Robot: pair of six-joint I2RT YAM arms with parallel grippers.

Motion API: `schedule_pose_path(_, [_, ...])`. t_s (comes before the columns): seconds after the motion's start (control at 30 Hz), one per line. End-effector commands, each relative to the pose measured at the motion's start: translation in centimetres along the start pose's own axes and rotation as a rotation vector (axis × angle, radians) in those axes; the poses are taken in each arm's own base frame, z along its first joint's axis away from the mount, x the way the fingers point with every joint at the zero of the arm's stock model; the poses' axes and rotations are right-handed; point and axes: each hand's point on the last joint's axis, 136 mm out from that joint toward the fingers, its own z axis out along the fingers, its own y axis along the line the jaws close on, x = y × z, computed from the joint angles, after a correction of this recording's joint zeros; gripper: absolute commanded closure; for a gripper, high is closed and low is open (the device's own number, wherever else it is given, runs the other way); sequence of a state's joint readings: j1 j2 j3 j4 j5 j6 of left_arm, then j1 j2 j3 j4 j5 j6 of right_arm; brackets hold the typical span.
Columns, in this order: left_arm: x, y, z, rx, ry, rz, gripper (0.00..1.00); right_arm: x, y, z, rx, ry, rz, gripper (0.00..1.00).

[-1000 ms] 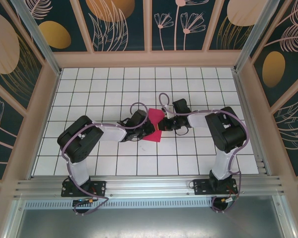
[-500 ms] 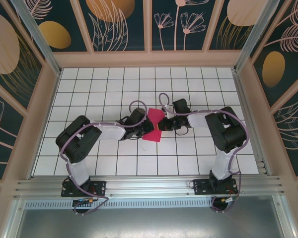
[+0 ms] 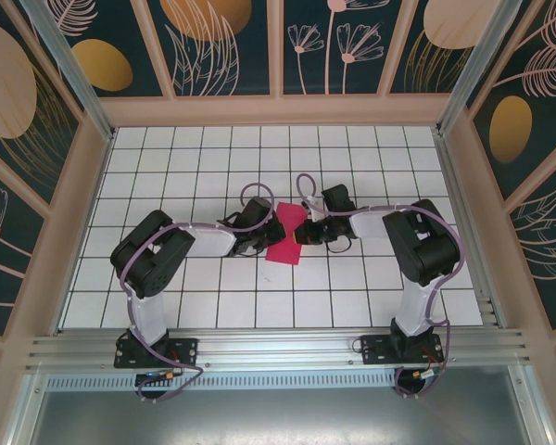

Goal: Fold a paper plane with a square sheet of paper (pick it up from the middle)
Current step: Fold the triangle a second time at the center of the table.

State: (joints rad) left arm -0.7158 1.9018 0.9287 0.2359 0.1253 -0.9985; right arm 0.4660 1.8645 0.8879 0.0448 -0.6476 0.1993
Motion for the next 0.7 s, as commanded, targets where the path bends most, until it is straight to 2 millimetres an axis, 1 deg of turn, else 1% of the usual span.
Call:
schedule_pose_path(0.0, [0.8,1.5,0.3,-0.04,0.023,0.011,0.87,2.3,-2.6,1.3,0.101,0.067,0.031,0.92])
schedule_pose_path(0.17, [-1.5,-0.5,-1.1,-0.039,-0.041,0.059,0.85,2.3,-2.5,1.3,0.101,0.067,0.028,0.92])
schedule_pose_path(0.27, [-1.7,-0.2,-1.1,-0.046,-0.046,0.066,0.85,2.2,-2.6,1.3,0.102,0.066,0.027,0.92])
schedule_pose_path(0.33, [-2.3,-0.9,-0.8,-0.033,-0.052,0.071,0.84,2.3,-2.6,1.3,0.101,0.066,0.029,0.92])
schedule_pose_path(0.43, [-1.9,0.0,-0.1,-0.051,-0.038,0.065,0.84,2.3,-2.6,1.3,0.1,0.068,0.029,0.92])
schedule_pose_path(0.57, [-0.8,1.3,0.9,-0.068,-0.003,0.041,0.86,2.0,-2.4,1.2,0.098,0.061,0.027,0.91])
schedule_pose_path(0.6, [-0.1,2.2,0.9,-0.084,0.01,0.037,0.86,1.9,-2.3,1.1,0.099,0.056,0.028,0.9])
schedule_pose_path(0.67, [0.5,3.1,0.7,-0.091,0.015,0.024,0.86,1.3,-1.7,0.7,0.093,0.041,0.021,0.87])
